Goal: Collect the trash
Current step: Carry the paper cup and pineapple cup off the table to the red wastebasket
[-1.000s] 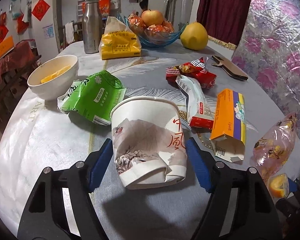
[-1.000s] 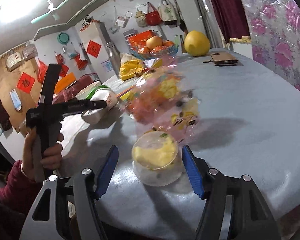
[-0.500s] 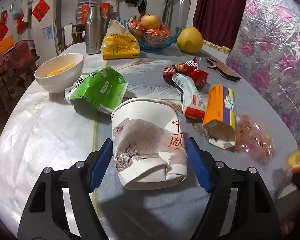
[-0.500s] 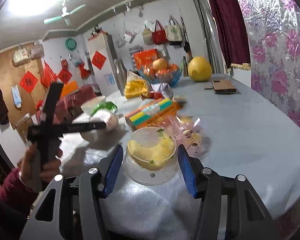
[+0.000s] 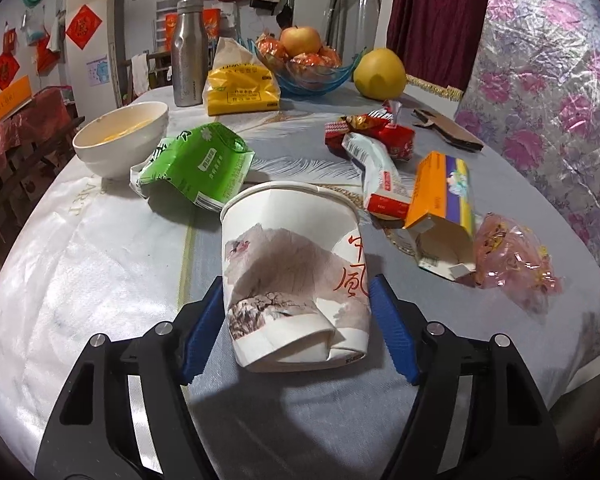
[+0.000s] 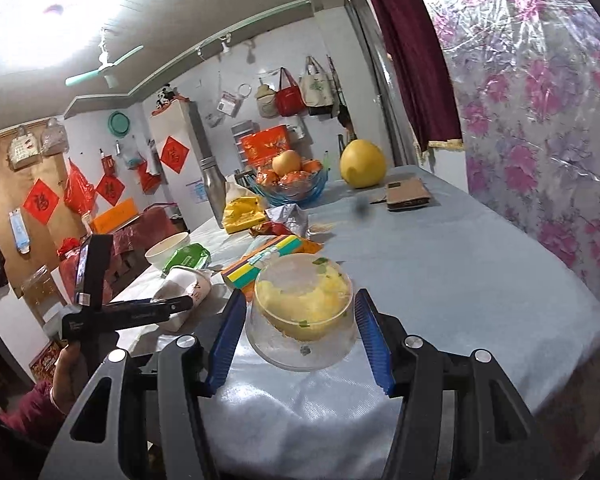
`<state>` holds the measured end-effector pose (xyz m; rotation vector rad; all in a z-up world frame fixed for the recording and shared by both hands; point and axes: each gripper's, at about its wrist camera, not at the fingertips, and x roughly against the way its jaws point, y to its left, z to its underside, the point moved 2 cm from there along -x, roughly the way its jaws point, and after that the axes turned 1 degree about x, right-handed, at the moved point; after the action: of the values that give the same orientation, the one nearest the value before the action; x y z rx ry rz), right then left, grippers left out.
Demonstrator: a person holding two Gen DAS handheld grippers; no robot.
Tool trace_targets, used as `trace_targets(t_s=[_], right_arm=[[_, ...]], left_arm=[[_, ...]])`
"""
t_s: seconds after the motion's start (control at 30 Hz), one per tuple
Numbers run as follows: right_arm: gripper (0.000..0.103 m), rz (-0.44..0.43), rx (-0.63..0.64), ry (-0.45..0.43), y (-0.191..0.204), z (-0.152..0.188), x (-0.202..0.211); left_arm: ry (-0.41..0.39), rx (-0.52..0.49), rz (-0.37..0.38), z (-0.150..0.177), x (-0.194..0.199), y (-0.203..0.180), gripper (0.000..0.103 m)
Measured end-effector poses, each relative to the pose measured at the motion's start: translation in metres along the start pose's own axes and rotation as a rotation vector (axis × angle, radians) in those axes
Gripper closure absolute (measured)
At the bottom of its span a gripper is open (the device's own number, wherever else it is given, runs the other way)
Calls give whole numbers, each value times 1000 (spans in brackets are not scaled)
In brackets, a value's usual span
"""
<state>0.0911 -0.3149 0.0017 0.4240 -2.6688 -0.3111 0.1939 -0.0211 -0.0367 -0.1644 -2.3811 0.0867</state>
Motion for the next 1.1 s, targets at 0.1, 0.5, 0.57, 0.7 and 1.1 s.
trace_targets(t_s=[0.1, 0.5, 0.57, 0.7, 1.1], right_arm=[[47, 6, -8, -1, -1, 1, 7], [47, 18, -26, -49, 0, 8, 52], [47, 24, -24, -65, -1, 8, 63], [47, 48, -23, -98, -4, 10, 90], [47, 175, 0, -157, -34, 29, 173]], left_arm=[[-24, -2, 13, 1, 13, -2, 33], [-56, -15, 63, 26, 53, -19, 34], [-69, -36, 78, 30, 64, -29, 34], [-89, -74, 120, 35, 83, -52, 34], [-93, -226, 290, 62, 119, -147, 34]])
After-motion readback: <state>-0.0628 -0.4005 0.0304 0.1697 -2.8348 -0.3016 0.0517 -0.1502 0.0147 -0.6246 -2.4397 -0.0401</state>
